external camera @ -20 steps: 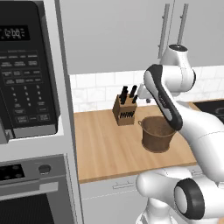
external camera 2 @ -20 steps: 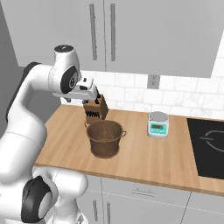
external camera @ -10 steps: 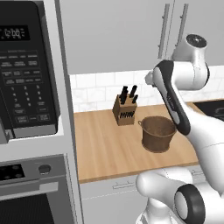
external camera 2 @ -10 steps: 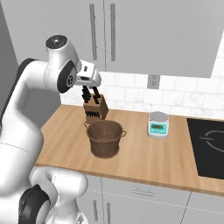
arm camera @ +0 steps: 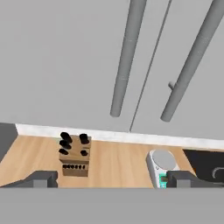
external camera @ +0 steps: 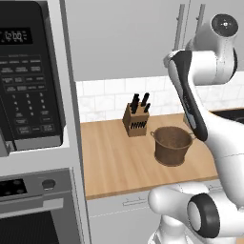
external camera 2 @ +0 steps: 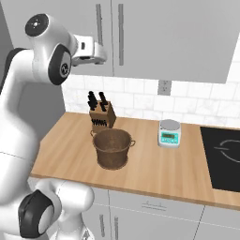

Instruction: Open the cabinet, pick up the bread from the cabinet and place it in the basket. Then move the basket to the dining counter.

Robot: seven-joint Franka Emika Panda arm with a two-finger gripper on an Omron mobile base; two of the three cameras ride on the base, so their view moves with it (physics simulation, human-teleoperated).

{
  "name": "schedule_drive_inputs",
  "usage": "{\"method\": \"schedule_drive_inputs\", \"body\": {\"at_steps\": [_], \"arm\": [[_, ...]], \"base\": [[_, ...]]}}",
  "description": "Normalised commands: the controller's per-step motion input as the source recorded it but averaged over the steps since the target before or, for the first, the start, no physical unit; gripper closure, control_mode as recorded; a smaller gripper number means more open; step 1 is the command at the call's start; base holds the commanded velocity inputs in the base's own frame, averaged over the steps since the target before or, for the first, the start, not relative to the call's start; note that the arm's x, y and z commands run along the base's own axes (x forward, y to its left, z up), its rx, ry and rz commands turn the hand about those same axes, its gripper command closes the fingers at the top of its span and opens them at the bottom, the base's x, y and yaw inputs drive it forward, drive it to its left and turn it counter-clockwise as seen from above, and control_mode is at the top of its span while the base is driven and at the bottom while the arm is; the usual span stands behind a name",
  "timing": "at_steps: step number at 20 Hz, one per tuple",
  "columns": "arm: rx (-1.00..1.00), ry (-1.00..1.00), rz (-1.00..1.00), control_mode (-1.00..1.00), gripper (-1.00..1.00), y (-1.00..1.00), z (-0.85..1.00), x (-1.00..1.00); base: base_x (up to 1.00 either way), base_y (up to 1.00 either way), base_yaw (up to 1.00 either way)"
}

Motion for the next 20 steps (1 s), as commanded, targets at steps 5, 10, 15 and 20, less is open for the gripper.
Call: {"method": "schedule_drive_inputs", "body": {"at_steps": [5,10,15,20], "arm": [[0.11,-0.09,-0.03,-1.0,-1.0,-0.18,0.42,0.21],[0.17,-0.01,0.0,-1.0,-1.0,-0.04,0.0,0.37],[0.14,0.0,-0.01,-1.0,-1.0,-0.05,0.0,0.36],[0.05,-0.01,0.0,-1.0,-1.0,0.0,0.0,0.73]], "base": [[0.0,0.0,0.0],[0.0,0.0,0.0],[0.0,0.0,0.0],[0.0,0.0,0.0]]}}
